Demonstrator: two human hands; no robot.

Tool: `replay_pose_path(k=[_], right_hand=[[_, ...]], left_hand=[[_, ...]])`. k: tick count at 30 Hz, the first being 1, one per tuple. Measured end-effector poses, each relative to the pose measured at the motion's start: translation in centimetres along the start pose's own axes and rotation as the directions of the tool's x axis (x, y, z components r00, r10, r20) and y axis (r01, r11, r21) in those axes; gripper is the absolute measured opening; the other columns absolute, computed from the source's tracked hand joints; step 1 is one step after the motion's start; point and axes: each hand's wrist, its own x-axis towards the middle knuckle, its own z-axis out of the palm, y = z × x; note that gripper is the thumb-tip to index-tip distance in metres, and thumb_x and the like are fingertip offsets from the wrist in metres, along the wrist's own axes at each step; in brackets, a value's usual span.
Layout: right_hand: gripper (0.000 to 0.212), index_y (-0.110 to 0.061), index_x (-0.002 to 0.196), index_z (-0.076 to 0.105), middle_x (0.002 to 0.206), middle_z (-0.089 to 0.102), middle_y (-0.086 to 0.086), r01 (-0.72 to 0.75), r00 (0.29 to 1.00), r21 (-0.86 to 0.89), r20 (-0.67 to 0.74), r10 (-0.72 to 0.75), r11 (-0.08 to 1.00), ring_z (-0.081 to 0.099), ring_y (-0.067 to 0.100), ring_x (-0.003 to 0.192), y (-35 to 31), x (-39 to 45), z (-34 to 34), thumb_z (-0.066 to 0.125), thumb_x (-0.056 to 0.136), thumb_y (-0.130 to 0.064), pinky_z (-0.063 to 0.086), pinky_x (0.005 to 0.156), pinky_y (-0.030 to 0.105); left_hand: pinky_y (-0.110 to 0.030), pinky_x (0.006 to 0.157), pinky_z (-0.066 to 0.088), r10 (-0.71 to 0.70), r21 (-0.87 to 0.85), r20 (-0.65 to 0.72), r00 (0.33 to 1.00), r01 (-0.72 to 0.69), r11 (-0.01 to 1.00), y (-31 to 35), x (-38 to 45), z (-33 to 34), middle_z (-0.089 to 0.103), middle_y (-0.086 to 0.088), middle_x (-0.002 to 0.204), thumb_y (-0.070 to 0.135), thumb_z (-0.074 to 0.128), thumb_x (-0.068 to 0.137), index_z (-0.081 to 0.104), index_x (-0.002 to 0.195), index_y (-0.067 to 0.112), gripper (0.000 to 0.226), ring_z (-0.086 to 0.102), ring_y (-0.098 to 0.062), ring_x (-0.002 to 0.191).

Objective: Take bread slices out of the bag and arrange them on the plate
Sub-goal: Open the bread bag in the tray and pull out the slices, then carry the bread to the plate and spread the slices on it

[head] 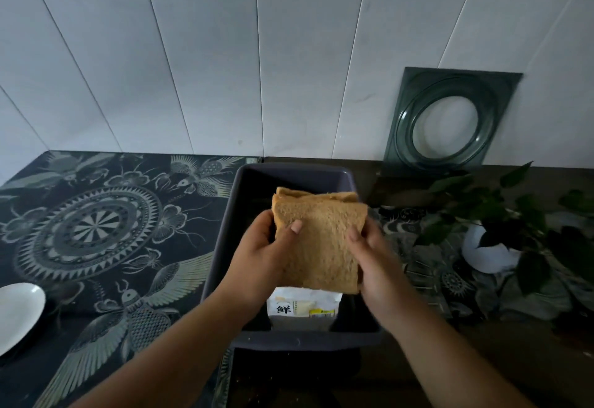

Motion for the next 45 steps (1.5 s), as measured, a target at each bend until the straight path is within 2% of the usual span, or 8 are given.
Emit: replay_pose_path(k=[7, 13, 18, 24, 28, 33, 41, 45], right_hand=[[0.015, -0.065, 0.099, 0.060, 0.102, 0.068, -0.033, -0.112, 0.992, -0.099, -0.074, 0.105, 0.989, 0.065, -0.009, 0.095, 2.0, -1.5, 1.7, 0.053, 0.088, -0.056, 0.051, 0.071, 0.009], [0.013, -0.060, 0.094, 0.067, 0.101, 0.073, -0.024, -0.305, 0.944, -0.006, -0.134, 0.302, 0.952, 0.069, -0.001, 0.093, 3.5, -2.2, 1.2, 0.056, 0.093, -0.053, 0.053, 0.085, 0.035], [0.012, -0.051, 0.095, 0.071, 0.103, 0.076, -0.012, -0.359, 0.925, 0.070, -0.107, 0.365, 0.931, 0.073, 0.009, 0.093, 4.2, -2.4, 1.0, 0.063, 0.087, -0.052, 0.058, 0.080, 0.039], [0.032, -0.048, 0.102, 0.069, 0.106, 0.076, -0.007, -0.410, 0.910, 0.109, 0.116, 0.398, 0.906, 0.074, 0.017, 0.097, 4.1, -2.0, 1.6, 0.070, 0.072, -0.056, 0.060, 0.080, 0.047], [0.023, -0.052, 0.094, 0.070, 0.099, 0.077, -0.013, -0.446, 0.866, 0.043, 0.274, 0.419, 0.894, 0.074, 0.011, 0.090, 4.2, -1.6, 4.2, 0.071, 0.071, -0.047, 0.062, 0.072, 0.038], [0.024, -0.045, 0.097, 0.071, 0.099, 0.078, -0.004, -0.458, 0.761, -0.133, 0.453, 0.465, 0.879, 0.074, 0.019, 0.093, 5.6, -2.9, 10.6, 0.069, 0.088, -0.022, 0.056, 0.087, 0.051], [0.022, -0.036, 0.096, 0.074, 0.099, 0.078, 0.004, -0.456, 0.435, -0.345, 0.718, 0.543, 0.821, 0.075, 0.023, 0.089, 8.1, -10.3, 22.3, 0.069, 0.090, -0.016, 0.062, 0.072, 0.042], [0.023, -0.021, 0.111, 0.067, 0.105, 0.075, 0.013, -0.366, 0.327, -0.451, 0.757, 0.566, 0.814, 0.074, 0.028, 0.093, 9.1, -16.1, 27.9, 0.070, 0.090, -0.012, 0.060, 0.082, 0.049]], left_hand=[[-0.046, 0.097, 0.052, -0.263, 0.117, -0.051, 0.963, 0.267, 0.956, -2.3, -2.1, -0.4, 0.068, -0.003, 0.121, 0.039, 0.054, 0.095, 0.056, 0.124, 0.024, 0.032, 0.067, -0.018, 0.108], [-0.049, 0.094, 0.054, -0.444, 0.057, -0.034, 0.895, 0.445, 0.894, -2.5, -3.7, -2.0, 0.073, -0.007, 0.114, 0.049, 0.072, 0.068, 0.062, 0.120, 0.019, 0.061, 0.069, -0.026, 0.104], [-0.042, 0.080, 0.060, -0.483, -0.017, -0.071, 0.873, 0.483, 0.875, -2.7, -5.0, -2.5, 0.076, -0.005, 0.105, 0.039, 0.073, 0.069, 0.064, 0.115, 0.015, 0.052, 0.072, -0.024, 0.097], [-0.041, 0.074, 0.059, -0.464, -0.115, -0.174, 0.869, 0.450, 0.886, -2.3, -7.5, -3.7, 0.074, -0.011, 0.108, 0.031, 0.073, 0.073, 0.065, 0.115, 0.014, 0.046, 0.072, -0.029, 0.096], [-0.035, 0.068, 0.058, -0.434, -0.174, -0.302, 0.849, 0.398, 0.901, -1.8, -11.0, -5.4, 0.074, -0.010, 0.102, 0.028, 0.074, 0.072, 0.064, 0.116, 0.013, 0.048, 0.072, -0.026, 0.092], [-0.036, 0.067, 0.054, -0.384, -0.186, -0.547, 0.744, 0.340, 0.922, -2.4, -18.3, -8.4, 0.071, -0.005, 0.093, 0.015, 0.069, 0.087, 0.068, 0.106, 0.021, 0.020, 0.070, -0.018, 0.082], [-0.031, 0.060, 0.054, -0.370, -0.309, -0.789, 0.490, 0.203, 0.929, -4.0, -33.7, -12.2, 0.072, 0.000, 0.092, 0.021, 0.068, 0.090, 0.067, 0.107, 0.023, 0.017, 0.070, -0.016, 0.080], [-0.036, 0.066, 0.055, -0.354, -0.336, -0.864, 0.358, 0.113, 0.935, -4.9, -41.9, -12.5, 0.075, 0.001, 0.094, 0.023, 0.071, 0.087, 0.067, 0.108, 0.026, 0.021, 0.071, -0.022, 0.088]])
